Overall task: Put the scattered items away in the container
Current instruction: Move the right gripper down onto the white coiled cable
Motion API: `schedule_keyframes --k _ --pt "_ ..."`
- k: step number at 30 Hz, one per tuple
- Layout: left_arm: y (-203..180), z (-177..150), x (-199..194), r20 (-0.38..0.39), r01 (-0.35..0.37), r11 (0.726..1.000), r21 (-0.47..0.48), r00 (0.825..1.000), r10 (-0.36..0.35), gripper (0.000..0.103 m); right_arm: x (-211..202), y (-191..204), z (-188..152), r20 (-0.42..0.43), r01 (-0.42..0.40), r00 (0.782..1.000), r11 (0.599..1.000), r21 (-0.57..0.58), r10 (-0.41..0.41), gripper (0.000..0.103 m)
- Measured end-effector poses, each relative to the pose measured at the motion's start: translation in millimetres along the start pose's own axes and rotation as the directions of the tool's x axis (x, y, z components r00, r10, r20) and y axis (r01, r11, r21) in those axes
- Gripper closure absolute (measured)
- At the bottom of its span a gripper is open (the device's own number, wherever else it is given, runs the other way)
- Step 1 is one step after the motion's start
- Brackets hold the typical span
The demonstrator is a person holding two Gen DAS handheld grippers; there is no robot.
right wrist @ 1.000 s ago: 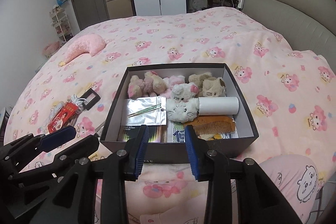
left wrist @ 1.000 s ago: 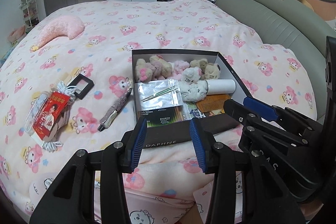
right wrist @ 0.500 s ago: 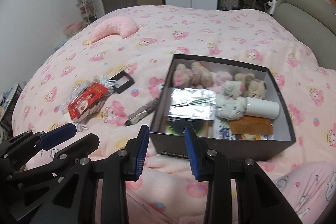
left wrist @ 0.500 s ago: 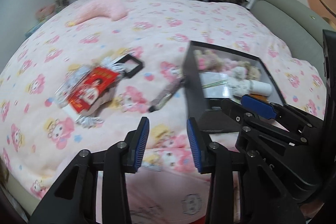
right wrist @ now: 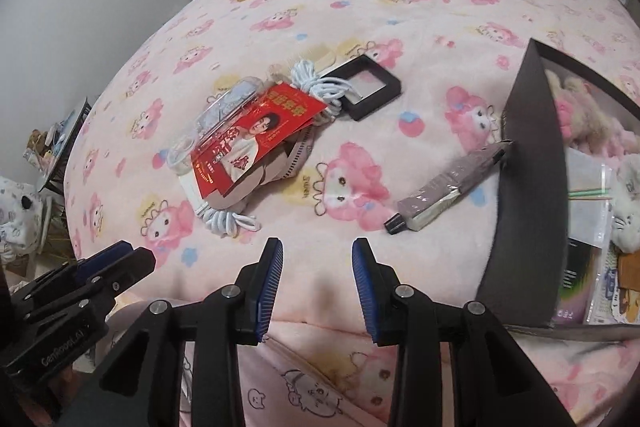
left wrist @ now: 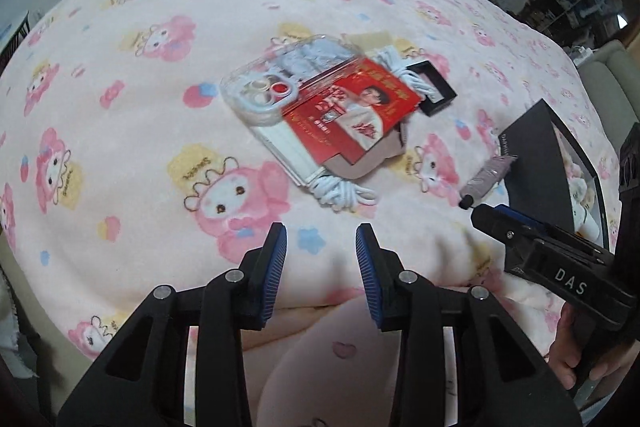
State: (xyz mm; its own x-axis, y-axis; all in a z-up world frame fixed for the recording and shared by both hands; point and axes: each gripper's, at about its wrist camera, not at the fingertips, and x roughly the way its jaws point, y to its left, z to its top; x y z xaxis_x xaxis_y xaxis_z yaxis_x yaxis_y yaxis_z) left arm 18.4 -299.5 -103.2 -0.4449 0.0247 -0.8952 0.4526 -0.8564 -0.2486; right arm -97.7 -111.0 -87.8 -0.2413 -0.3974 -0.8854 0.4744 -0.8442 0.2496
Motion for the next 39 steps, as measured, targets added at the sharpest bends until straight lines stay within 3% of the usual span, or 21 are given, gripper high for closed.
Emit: schedule_keyframes --k 2,4,8,17,21,24,29,36,39 --pt "12 5 15 -0.03 0.015 1.0 -0.028 0.999 -0.015 0.067 16 4 4 -0.035 0.005 0.999 1.0 -0.017 -0.006 0.07" --pt "21 11 29 -0.07 0.071 0.996 -0.058 0.995 -0.075 0.066 34 10 7 -0.084 -0.022 0.996 0.999 -0.025 0.02 0.07" --pt "22 25 52 -0.152 0.192 0.978 -0.08 0.968 -0.202 0.061 62 22 12 -0.142 -0.063 0.988 0.997 -0.041 0.057 0.069" --pt "9 54 106 -0.306 0.235 0.971 -0.037 0.923 -0.235 0.056 84 13 18 -0.173 -0.06 0.983 0.998 0.006 0.06 0.069" --pt "10 51 104 -0.292 0.255 0.966 -0.041 0.922 -0.256 0.08 86 6 20 -0.173 -0.055 0.983 0.998 0.028 0.059 0.068" --pt "14 46 91 -0.248 0.257 0.966 -0.038 0.934 -0.259 0.084 85 7 20 -0.178 -0.058 0.982 0.998 0.028 0.062 0.068" --pt "31 25 65 -0.206 0.275 0.959 -0.075 0.936 -0.285 0.085 75 6 20 -0.163 -0.067 0.984 0.998 0.01 0.068 0.069" --pt "62 19 33 -0.092 0.188 0.973 -0.137 0.975 -0.201 0.082 53 -25 48 -0.076 0.002 0.997 0.998 0.063 0.003 0.069" --pt "58 27 39 -0.084 0.203 0.973 -0.107 0.974 -0.212 0.071 51 -33 66 -0.032 0.036 0.999 0.997 0.072 -0.033 0.069"
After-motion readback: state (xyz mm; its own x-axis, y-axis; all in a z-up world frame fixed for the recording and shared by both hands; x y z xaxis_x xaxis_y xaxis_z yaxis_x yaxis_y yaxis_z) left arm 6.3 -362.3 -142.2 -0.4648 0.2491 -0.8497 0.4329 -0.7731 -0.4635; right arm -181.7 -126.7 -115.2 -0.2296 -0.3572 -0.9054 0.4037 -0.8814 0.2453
